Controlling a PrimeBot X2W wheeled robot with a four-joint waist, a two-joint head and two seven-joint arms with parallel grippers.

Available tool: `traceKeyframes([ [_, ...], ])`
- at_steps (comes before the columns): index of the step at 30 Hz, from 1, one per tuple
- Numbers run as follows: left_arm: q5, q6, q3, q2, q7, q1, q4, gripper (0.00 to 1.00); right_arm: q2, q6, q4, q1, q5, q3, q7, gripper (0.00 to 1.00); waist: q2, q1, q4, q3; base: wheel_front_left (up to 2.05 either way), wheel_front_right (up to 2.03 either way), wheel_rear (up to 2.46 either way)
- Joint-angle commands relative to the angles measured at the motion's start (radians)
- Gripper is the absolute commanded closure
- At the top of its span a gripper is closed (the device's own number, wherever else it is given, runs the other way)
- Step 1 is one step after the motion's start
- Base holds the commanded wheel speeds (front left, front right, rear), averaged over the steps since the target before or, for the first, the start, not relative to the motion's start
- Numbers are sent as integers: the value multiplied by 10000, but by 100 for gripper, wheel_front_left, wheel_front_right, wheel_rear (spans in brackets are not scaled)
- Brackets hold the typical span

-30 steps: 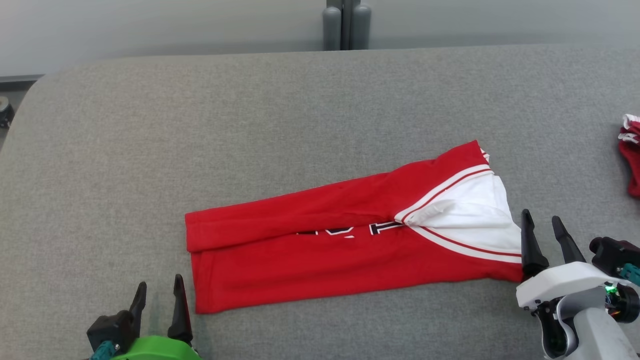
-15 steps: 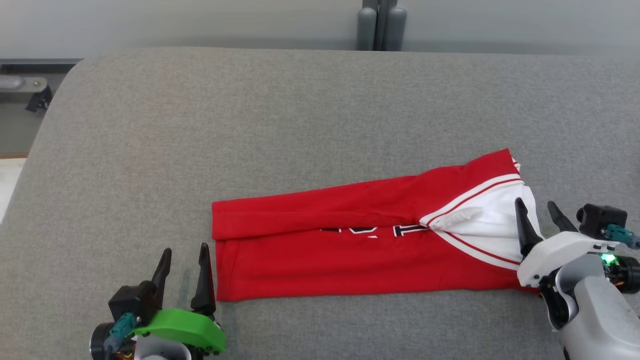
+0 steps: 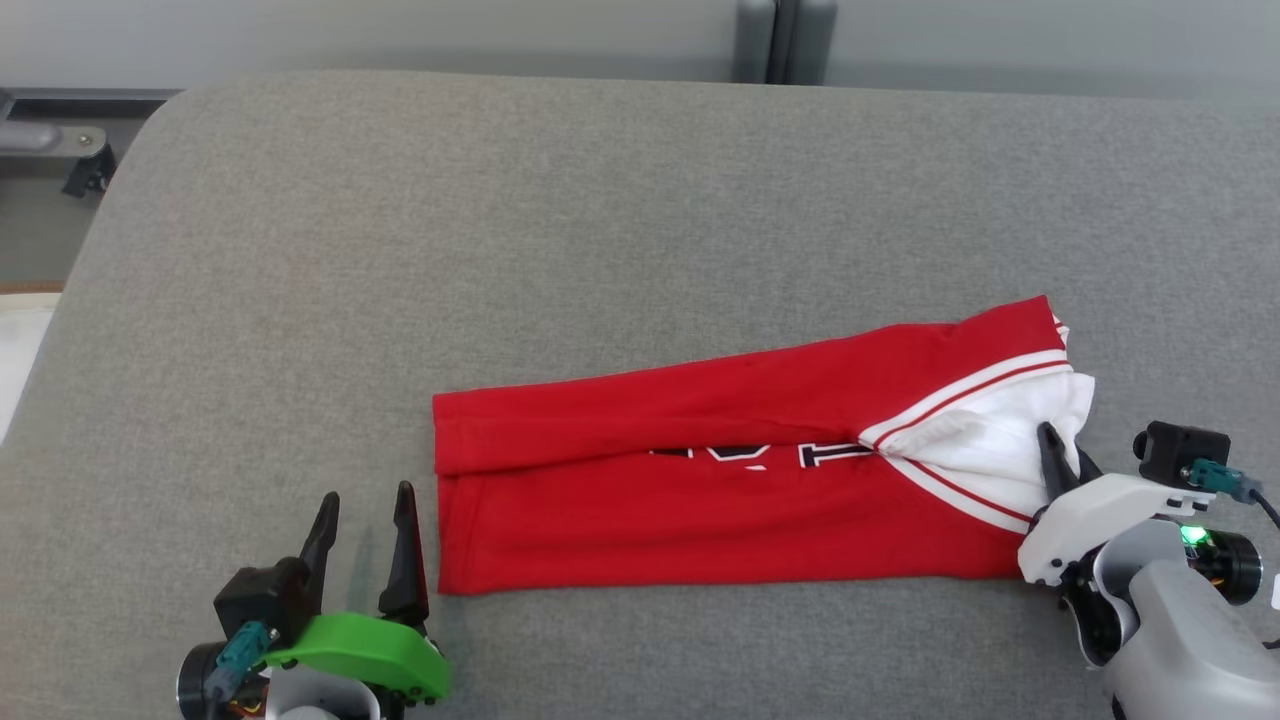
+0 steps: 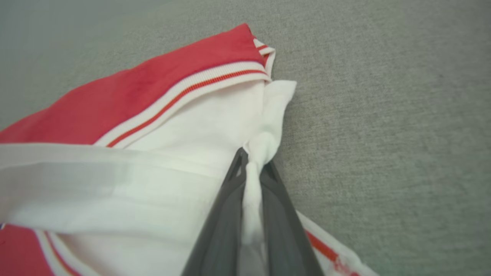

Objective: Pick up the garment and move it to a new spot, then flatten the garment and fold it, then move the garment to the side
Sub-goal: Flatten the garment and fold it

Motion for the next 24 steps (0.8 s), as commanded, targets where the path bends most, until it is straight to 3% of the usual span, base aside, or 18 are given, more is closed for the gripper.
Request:
traceKeyframes([
  [1,22,-21,12,25,-1,86,-5,0,-134,-17,243,237,107,-74,-117,100,0,0,-335,-55,0,0,0],
  [9,-37,-103,-293,27,-1,-96,-80,0,-824,-17,-367,137,-411,-1774,-747,100,0,0,-1350,-240,0,0,0],
  [14,-188,-48,-587,30,-1,-190,-89,0,-271,-17,-1993,681,-913,-2394,-750,100,0,0,-1659,-305,0,0,0],
  [17,-219,-12,-717,32,0,-203,-64,0,238,-11,-3316,1033,-353,-1453,-754,100,0,0,-1670,-340,0,0,0],
  [24,-235,-17,-803,30,0,-49,115,0,387,-12,-4989,1622,1229,1521,-728,100,0,0,-1257,-415,0,0,0],
])
